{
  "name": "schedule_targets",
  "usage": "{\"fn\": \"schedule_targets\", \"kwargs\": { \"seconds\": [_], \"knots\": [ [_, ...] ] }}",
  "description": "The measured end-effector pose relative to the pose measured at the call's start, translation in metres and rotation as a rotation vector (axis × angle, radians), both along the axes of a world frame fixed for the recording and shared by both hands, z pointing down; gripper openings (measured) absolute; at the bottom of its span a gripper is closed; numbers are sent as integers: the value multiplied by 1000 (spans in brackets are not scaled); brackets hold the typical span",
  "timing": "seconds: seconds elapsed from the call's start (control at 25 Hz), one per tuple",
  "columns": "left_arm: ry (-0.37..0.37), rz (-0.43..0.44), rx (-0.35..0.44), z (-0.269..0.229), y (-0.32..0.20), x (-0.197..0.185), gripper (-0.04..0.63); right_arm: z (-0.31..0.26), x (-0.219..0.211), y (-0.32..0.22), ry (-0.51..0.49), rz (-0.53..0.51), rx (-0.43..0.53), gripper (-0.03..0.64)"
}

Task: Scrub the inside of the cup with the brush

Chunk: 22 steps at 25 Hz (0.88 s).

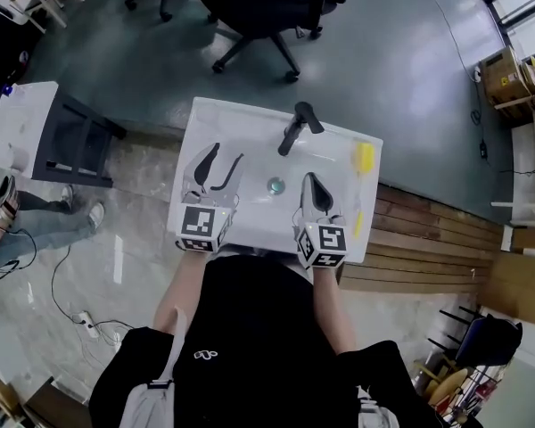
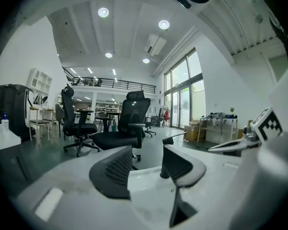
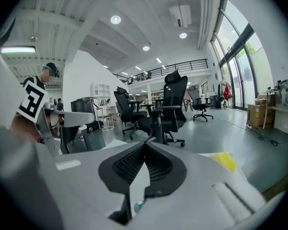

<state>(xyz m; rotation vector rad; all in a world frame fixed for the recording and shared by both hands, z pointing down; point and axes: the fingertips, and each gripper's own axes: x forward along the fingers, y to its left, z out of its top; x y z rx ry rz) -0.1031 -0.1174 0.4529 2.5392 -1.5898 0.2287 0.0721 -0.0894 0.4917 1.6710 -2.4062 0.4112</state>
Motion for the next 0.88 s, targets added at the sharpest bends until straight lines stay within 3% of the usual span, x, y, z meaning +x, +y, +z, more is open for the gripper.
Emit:
{"fn": "schedule_targets", "kwargs": {
  "seconds": [0.44,0.56,0.88],
  "knots": [
    [19,1,10,-29,12,53,81,-69,27,-2,-44,30,154,-2],
    [50,-6,13,-37,13,65,-3,-80,29,-4,-38,21,173,-2],
    [115,-18,17,-45,12,95,-3,-94,29,-9,12,-43,185,-3]
  ]
}}
